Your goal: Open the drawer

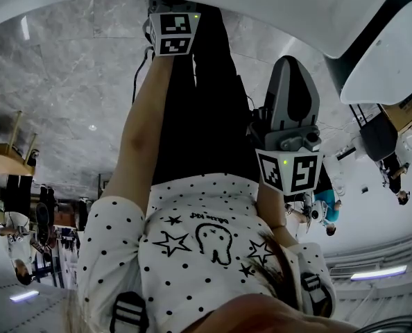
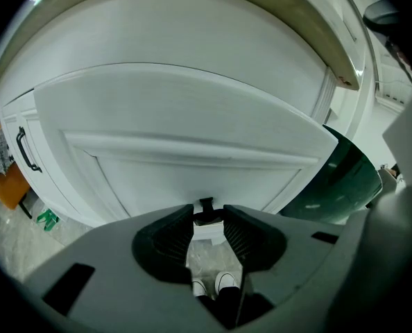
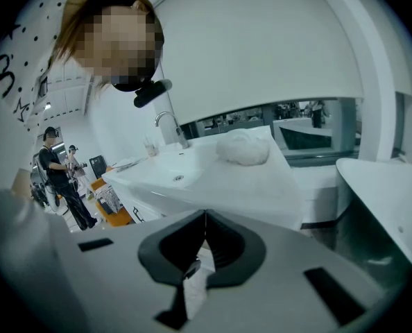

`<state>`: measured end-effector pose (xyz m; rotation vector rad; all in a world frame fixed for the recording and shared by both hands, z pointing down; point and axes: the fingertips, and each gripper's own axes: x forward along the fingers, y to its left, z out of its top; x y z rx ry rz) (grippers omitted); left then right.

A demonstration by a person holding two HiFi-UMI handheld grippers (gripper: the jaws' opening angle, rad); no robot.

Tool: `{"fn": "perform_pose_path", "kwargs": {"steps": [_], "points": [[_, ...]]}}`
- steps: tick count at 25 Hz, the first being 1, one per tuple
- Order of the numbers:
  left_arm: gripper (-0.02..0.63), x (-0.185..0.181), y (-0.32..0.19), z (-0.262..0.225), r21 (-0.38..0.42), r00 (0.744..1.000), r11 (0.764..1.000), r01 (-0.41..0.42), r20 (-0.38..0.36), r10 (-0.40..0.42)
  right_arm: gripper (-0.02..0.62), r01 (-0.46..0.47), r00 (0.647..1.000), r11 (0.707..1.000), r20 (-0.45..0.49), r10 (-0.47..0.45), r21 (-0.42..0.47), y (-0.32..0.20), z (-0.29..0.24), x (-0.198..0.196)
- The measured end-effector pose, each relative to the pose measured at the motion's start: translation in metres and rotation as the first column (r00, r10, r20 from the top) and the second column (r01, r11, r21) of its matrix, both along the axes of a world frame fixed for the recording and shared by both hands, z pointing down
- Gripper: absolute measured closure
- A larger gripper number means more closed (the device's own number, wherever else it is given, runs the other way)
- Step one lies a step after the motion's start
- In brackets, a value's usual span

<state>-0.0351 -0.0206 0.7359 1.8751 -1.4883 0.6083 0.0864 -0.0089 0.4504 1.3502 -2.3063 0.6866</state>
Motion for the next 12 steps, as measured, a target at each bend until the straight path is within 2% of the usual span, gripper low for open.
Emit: {"fn": "perform_pose_path", "kwargs": {"steps": [12], "points": [[0.466, -0.001, 0.017, 0.002, -0.023, 1.0, 1.0, 0.0, -0.003, 0.0, 0.581, 0.01, 1.0, 1.0, 0.003, -0.01, -0.009, 0.0, 0.005, -0.007]]}}
